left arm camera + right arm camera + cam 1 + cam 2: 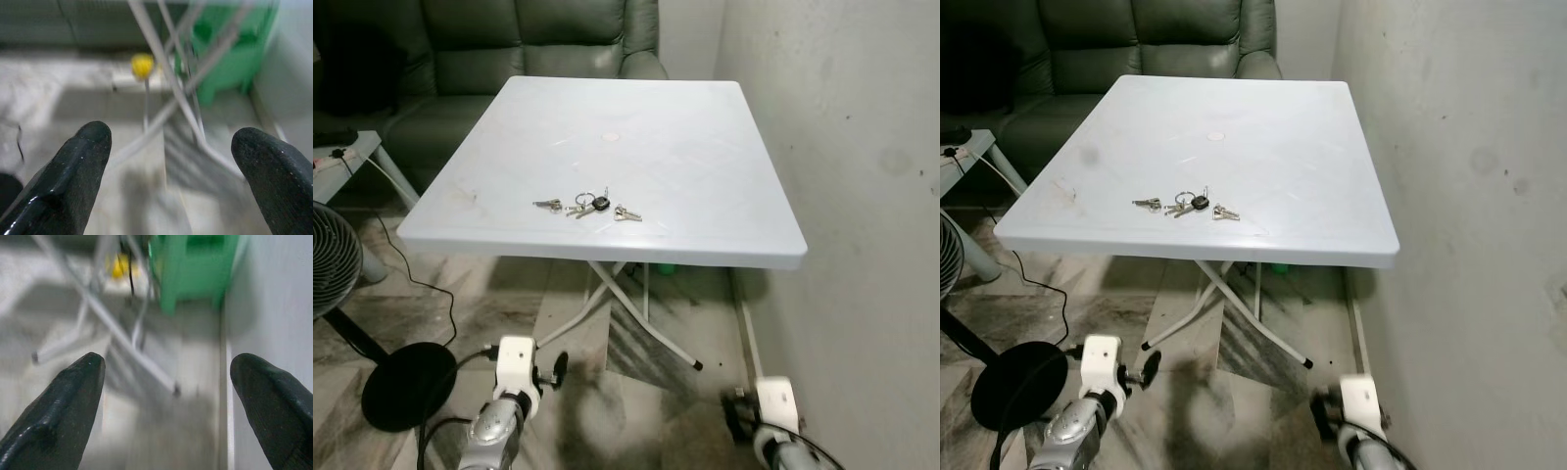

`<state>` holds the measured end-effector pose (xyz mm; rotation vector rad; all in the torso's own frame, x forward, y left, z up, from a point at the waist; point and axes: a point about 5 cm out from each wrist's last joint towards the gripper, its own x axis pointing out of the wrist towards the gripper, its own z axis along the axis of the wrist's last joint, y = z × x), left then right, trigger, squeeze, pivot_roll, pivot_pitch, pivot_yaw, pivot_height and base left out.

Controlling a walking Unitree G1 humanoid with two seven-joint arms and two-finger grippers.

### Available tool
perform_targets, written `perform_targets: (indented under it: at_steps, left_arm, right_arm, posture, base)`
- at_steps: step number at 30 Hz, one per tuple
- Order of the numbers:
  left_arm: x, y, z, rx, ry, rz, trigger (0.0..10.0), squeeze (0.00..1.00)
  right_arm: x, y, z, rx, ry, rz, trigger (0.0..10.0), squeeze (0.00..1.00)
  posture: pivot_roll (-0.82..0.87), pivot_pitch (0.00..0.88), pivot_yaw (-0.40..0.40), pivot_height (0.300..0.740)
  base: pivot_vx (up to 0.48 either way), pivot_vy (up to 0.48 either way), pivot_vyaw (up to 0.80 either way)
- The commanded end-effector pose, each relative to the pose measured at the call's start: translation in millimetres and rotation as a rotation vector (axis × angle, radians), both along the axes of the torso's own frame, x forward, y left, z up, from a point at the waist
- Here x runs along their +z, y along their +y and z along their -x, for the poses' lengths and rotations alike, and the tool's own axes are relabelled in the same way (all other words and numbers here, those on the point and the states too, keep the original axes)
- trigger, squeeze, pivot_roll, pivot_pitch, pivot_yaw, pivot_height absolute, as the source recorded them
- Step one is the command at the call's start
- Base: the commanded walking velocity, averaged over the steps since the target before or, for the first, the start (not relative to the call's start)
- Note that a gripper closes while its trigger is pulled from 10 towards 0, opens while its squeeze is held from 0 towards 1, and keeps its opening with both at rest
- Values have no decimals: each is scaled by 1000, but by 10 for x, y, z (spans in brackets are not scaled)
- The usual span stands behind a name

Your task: Hang keys on a hook

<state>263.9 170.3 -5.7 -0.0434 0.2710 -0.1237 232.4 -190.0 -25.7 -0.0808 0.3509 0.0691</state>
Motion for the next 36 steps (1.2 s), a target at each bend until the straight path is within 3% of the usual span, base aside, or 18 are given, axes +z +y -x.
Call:
perform_targets:
  at_steps: [1,7,16,25,36]
  left_arm:
    - [48,77,1,21,-39,-4,10000,0]
    - [366,103,-50,33,-211,38,10000,0]
    - [708,37,16,25,-348,75,10000,0]
    - [836,27,0,39,-328,143,10000,0]
    - [943,60,-84,59,-320,174,10000,0]
  right_arm:
    - [30,-15,21,-6,-35,-9,10000,0]
    - [268,54,11,26,-199,-30,10000,0]
    - [639,197,-25,58,-352,-81,10000,0]
    - [847,358,-100,97,-397,-102,10000,0]
    - [907,417,-123,102,-391,-116,10000,0]
  posture:
    - [-77,0,21,732]
    - [-63,0,17,732]
    - [-67,0,21,732]
    - [-60,0,21,732]
    - [-56,0,19,732]
  base:
    - [0,0,0]
    - [0,0,0]
    - [0,0,0]
    - [0,0,0]
    - [0,340,0]
